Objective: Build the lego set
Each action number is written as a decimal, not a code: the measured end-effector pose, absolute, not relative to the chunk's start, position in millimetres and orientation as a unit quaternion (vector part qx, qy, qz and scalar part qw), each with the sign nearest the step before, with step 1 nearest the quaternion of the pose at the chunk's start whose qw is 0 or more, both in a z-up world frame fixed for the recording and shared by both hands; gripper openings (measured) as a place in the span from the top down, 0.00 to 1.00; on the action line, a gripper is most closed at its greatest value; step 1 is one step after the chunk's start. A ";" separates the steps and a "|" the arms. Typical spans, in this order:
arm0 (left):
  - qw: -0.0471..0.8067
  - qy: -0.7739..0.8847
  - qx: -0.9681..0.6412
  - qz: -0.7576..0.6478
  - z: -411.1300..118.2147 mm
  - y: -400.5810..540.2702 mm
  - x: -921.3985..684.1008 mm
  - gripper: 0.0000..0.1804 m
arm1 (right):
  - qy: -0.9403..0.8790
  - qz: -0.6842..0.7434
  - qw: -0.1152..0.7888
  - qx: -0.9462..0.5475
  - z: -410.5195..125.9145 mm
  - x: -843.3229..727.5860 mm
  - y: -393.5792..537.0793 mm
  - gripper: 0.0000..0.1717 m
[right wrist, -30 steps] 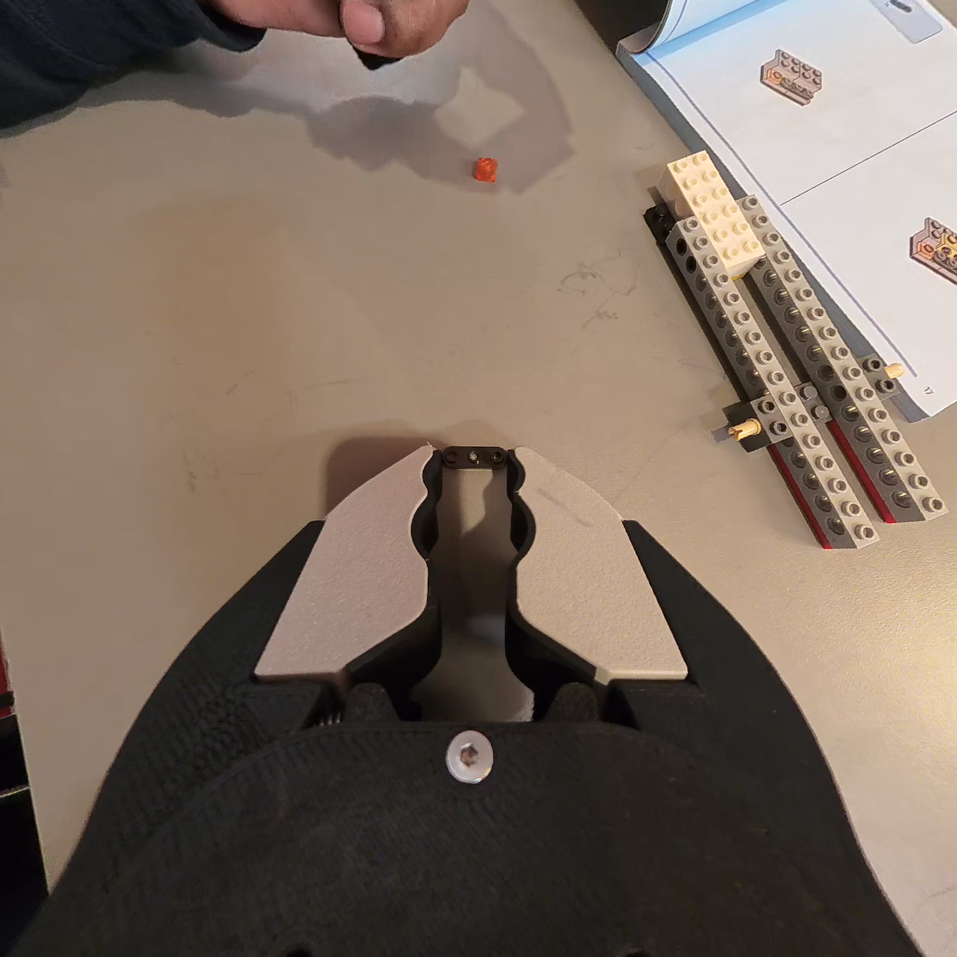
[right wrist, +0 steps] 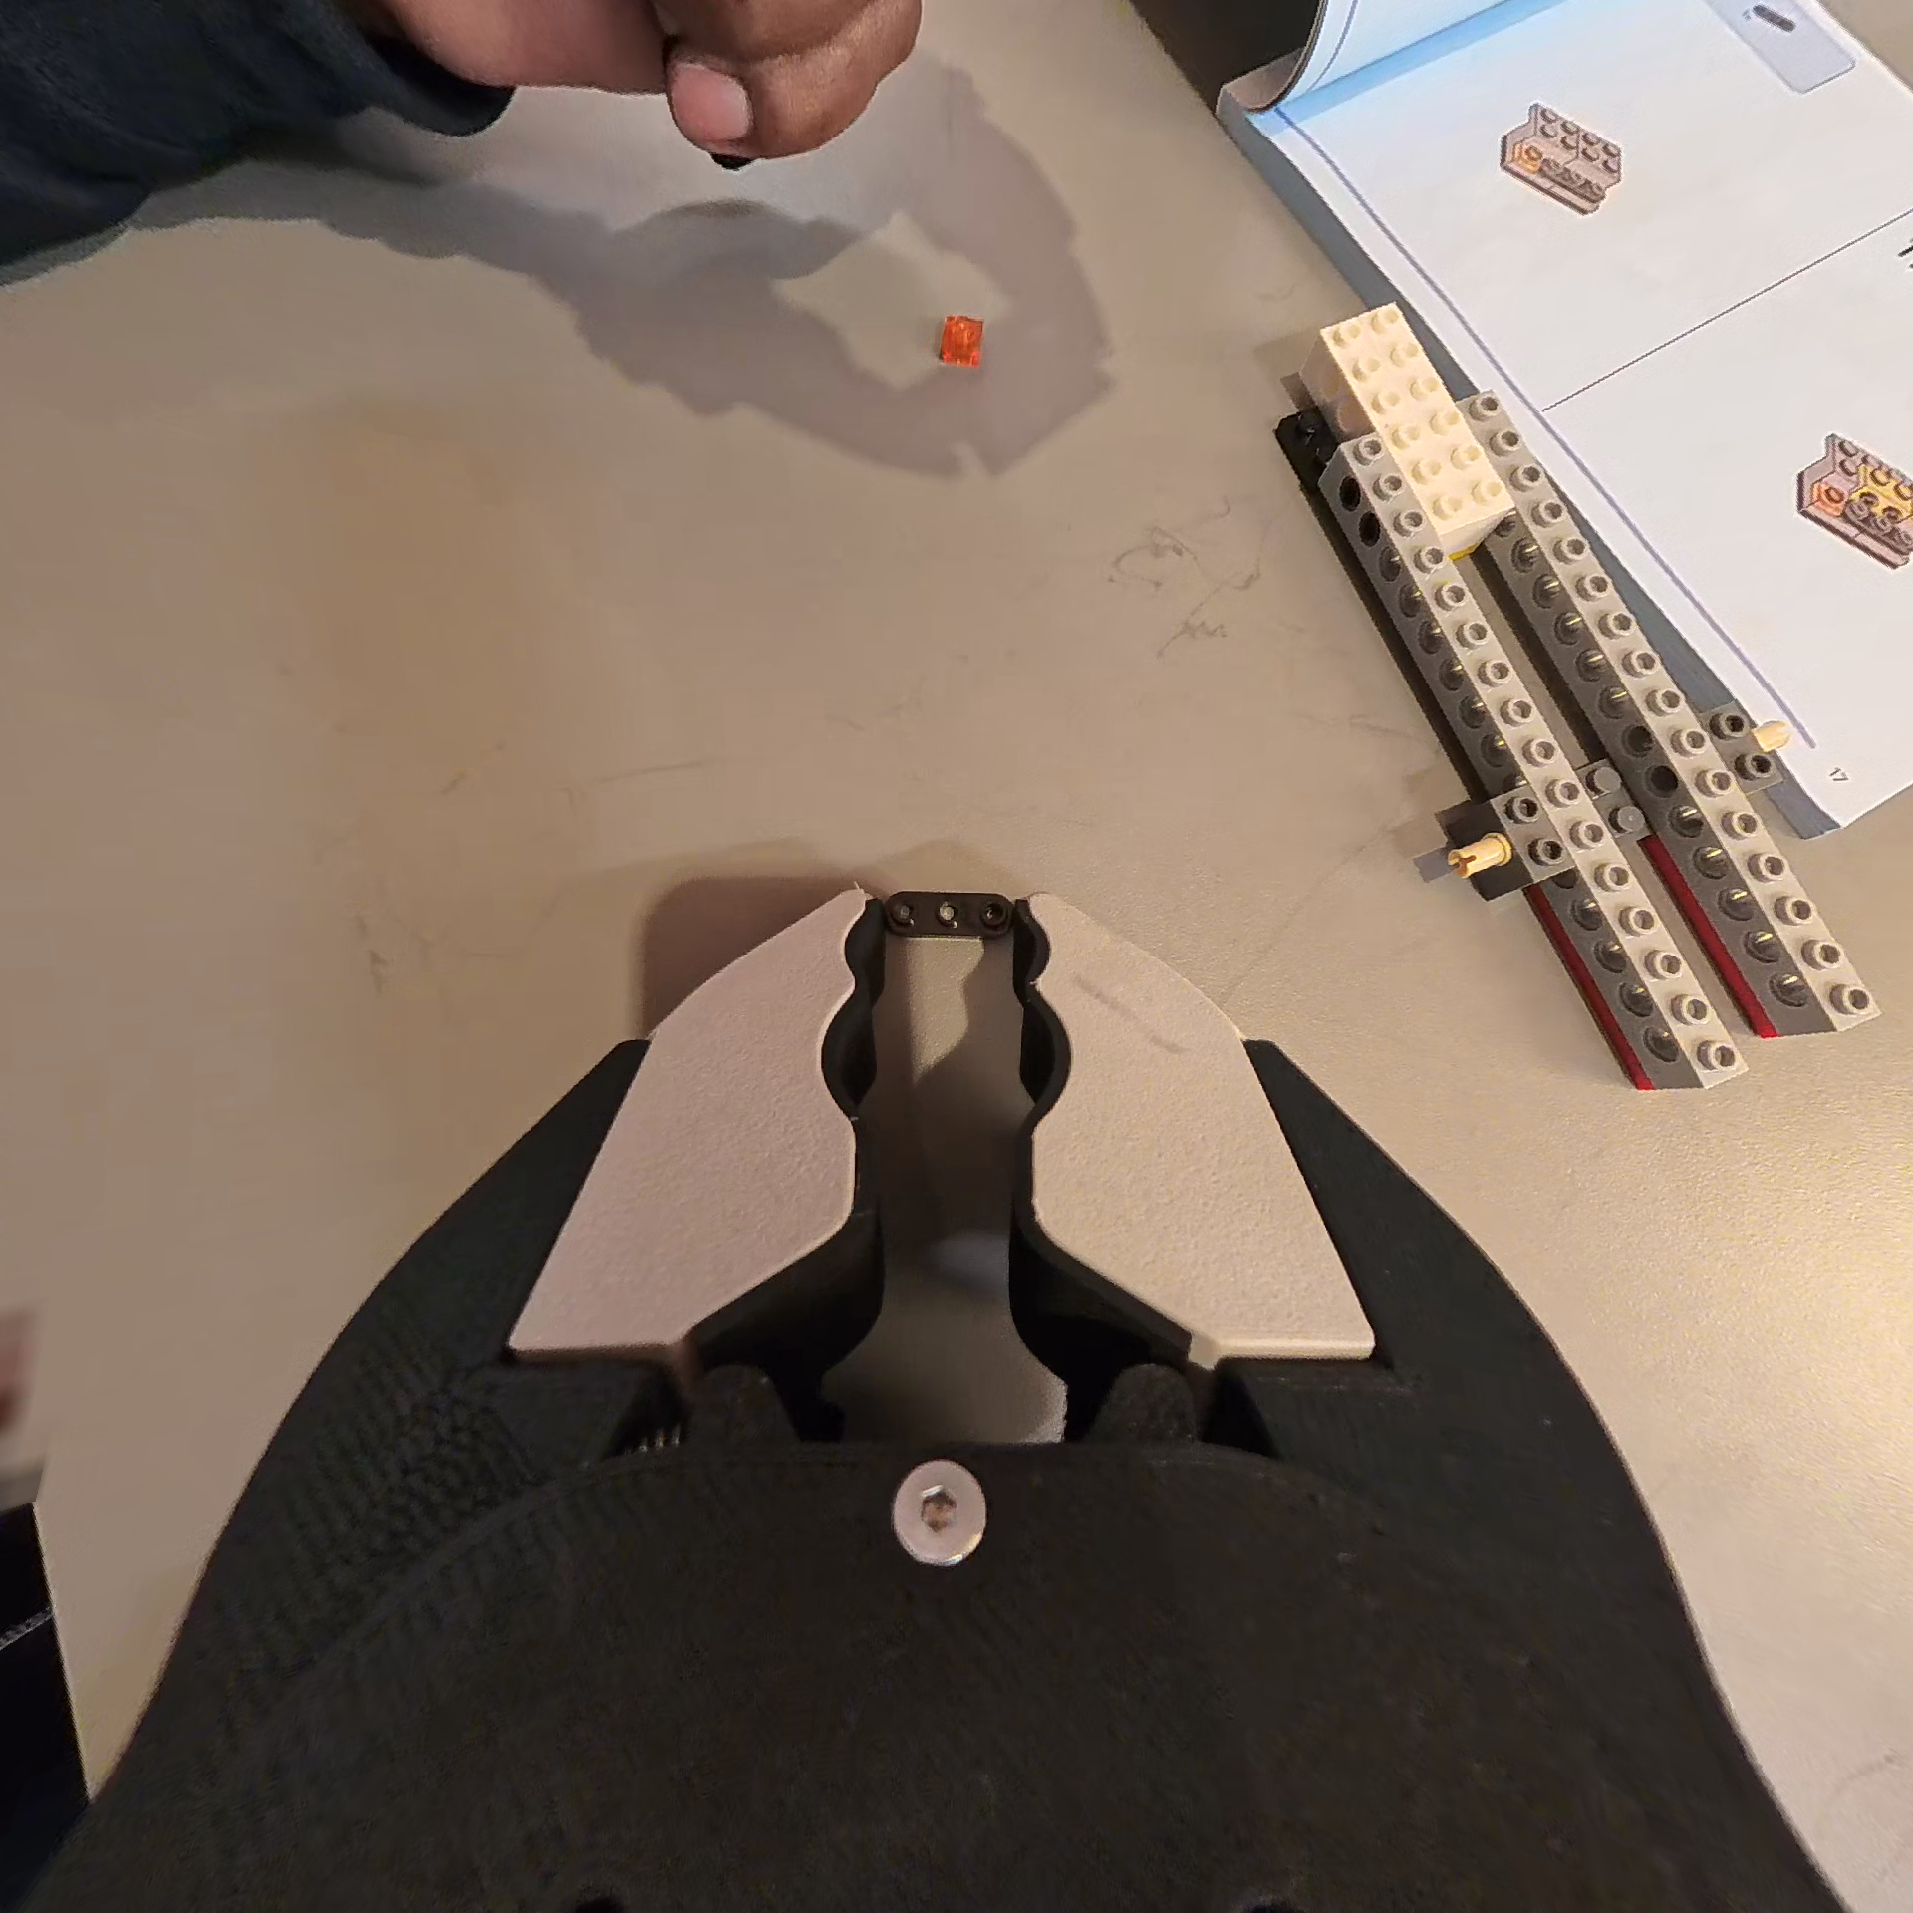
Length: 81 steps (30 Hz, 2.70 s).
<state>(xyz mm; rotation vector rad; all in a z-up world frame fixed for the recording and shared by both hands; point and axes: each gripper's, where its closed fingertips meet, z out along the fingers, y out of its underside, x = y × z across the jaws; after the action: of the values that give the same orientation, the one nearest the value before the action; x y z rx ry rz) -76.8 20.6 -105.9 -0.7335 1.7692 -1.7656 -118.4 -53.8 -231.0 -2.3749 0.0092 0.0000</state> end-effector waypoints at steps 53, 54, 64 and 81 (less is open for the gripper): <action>0.304 0.598 -0.305 -0.677 -87.2 68.3 -69.0 0.80 | 0.004 -0.003 0.374 -0.927 -230.9 -118.5 -54.2 0.86; 0.303 0.598 -0.305 -0.676 -87.6 67.9 -68.9 0.80 | 0.004 -0.003 0.374 -0.927 -230.8 -118.6 -54.2 0.86; 0.290 0.607 -0.299 -0.677 -91.2 63.5 -69.0 0.80 | 0.006 0.003 0.373 -0.928 -230.9 -118.5 -54.3 0.86; 0.220 0.684 -0.234 -0.656 -113.3 28.8 -83.6 0.81 | -0.005 0.005 0.368 -0.930 -230.7 -119.4 -54.1 0.86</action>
<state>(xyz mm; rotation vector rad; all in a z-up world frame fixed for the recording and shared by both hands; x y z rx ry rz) -83.6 28.8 -113.3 -0.6465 1.8906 -1.8132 -119.4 -54.1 -230.7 -2.3883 -0.0135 0.0130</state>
